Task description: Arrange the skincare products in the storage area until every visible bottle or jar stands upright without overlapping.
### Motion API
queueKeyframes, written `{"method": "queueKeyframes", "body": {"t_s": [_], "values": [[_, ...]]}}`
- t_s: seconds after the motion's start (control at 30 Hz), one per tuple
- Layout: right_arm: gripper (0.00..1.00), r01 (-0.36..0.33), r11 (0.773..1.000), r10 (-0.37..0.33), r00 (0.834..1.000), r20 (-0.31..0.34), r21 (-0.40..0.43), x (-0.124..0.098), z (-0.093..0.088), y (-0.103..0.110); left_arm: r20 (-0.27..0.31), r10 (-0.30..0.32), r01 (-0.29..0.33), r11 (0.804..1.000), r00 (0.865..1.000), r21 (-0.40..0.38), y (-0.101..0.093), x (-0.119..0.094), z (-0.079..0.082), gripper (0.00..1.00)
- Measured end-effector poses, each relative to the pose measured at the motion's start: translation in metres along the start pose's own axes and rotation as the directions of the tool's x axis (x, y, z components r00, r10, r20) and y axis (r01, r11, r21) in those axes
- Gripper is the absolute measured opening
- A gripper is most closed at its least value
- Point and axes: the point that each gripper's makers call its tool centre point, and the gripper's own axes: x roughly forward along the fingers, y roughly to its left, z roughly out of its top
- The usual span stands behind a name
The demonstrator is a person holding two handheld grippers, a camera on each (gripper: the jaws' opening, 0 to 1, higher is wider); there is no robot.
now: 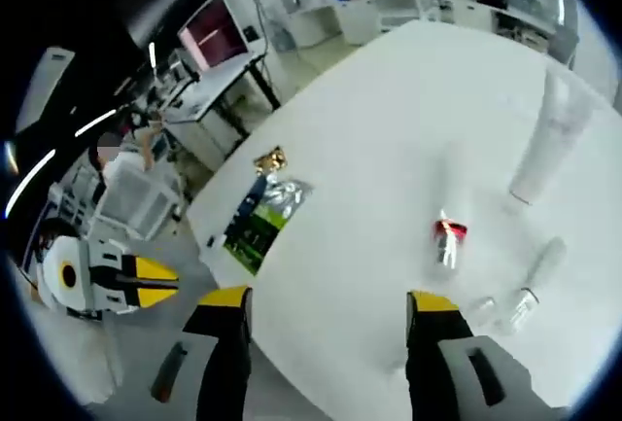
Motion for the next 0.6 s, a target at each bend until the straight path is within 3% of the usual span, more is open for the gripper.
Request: {"method": "queueKeyframes", "body": {"t_s": [0.27,0.6], "values": [[0.87,0.043,0.999,-0.043,0.999,-0.025,0.008,0.008,-0.002,-0.015,0.009,0.008,-0.008,1.0,1.0,0.0,0.002,0.0,0.002,0.02],[0.88,0.098,0.994,-0.1,0.993,-0.059,-0.039,0.03,-0.002,-0.027,0.002,0.013,-0.013,1.0,1.0,0.011,0.0,0.0,0.001,0.03]]}}
